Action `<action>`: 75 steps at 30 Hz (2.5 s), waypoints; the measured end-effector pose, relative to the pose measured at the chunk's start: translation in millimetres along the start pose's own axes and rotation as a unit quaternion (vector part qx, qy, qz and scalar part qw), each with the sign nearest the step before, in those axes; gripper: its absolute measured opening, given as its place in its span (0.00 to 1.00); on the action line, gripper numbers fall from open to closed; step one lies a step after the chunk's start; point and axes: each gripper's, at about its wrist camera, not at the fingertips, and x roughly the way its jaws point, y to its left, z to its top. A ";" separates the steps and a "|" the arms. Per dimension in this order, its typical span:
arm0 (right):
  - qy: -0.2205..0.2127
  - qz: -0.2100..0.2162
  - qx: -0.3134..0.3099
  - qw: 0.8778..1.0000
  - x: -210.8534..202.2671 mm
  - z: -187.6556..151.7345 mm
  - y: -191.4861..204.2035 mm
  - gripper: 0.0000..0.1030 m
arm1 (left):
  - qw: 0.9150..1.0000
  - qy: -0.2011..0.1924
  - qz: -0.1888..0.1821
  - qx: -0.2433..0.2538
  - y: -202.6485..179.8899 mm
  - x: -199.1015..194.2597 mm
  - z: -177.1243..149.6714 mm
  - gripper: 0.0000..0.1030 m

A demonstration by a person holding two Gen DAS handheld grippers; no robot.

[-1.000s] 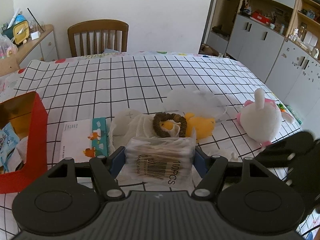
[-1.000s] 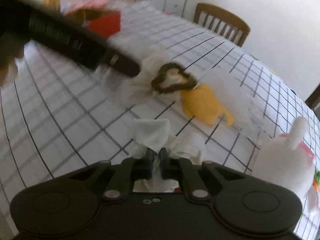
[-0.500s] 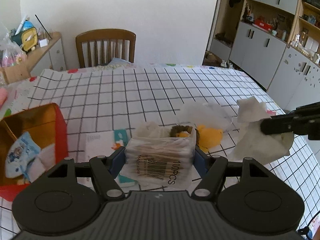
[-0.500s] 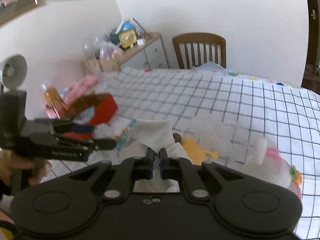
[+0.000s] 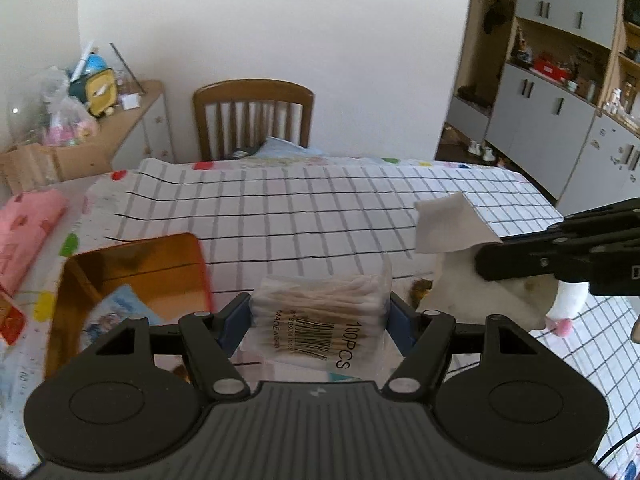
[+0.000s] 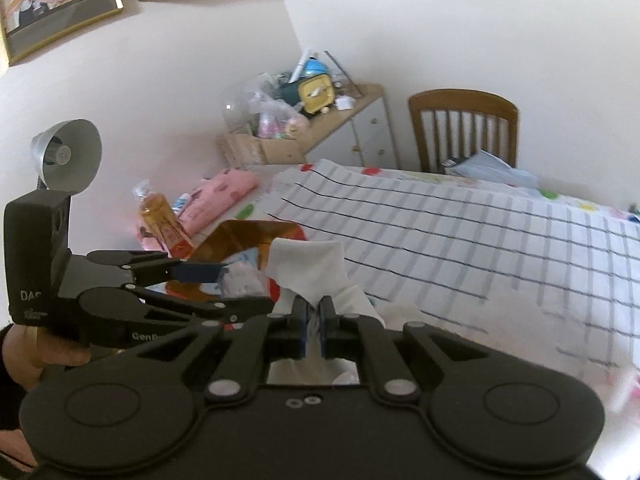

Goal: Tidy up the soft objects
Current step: 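Lift the swab bag with the left tool while the right tool lifts the white tissue, then lower swab bag and tissue into the gold tin and open both tools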

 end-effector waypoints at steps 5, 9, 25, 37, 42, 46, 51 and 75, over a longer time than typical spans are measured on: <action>0.003 0.016 -0.009 1.000 28.7 15.1 23.8 0.05 | 1.000 -0.004 0.017 -0.010 31.1 -7.7 2.1 0.68; 0.006 0.025 -0.014 1.000 52.2 25.9 40.7 0.05 | 0.999 -0.007 0.029 -0.017 60.1 -12.9 2.9 0.68; 0.040 0.022 0.003 0.999 158.0 58.9 78.2 0.05 | 0.997 0.027 0.065 -0.032 151.2 11.2 -8.6 0.68; 0.095 -0.007 0.034 0.995 233.6 54.3 78.3 0.05 | 0.996 0.075 0.045 -0.001 162.4 52.7 -26.7 0.68; 0.112 -0.020 0.025 0.993 248.0 48.8 77.7 0.05 | 0.995 0.089 0.037 0.008 161.3 64.5 -30.1 0.68; 0.128 -0.026 0.022 0.991 255.2 45.0 77.0 0.06 | 0.995 0.095 0.033 0.010 159.0 70.5 -29.5 0.68; 0.138 -0.027 0.020 0.990 254.7 42.2 76.1 0.10 | 0.994 0.102 0.031 0.010 157.9 76.4 -29.1 0.69; 0.109 -0.015 0.002 0.994 206.2 41.5 79.1 0.35 | 0.996 0.082 0.043 -0.009 156.2 56.4 -26.4 0.77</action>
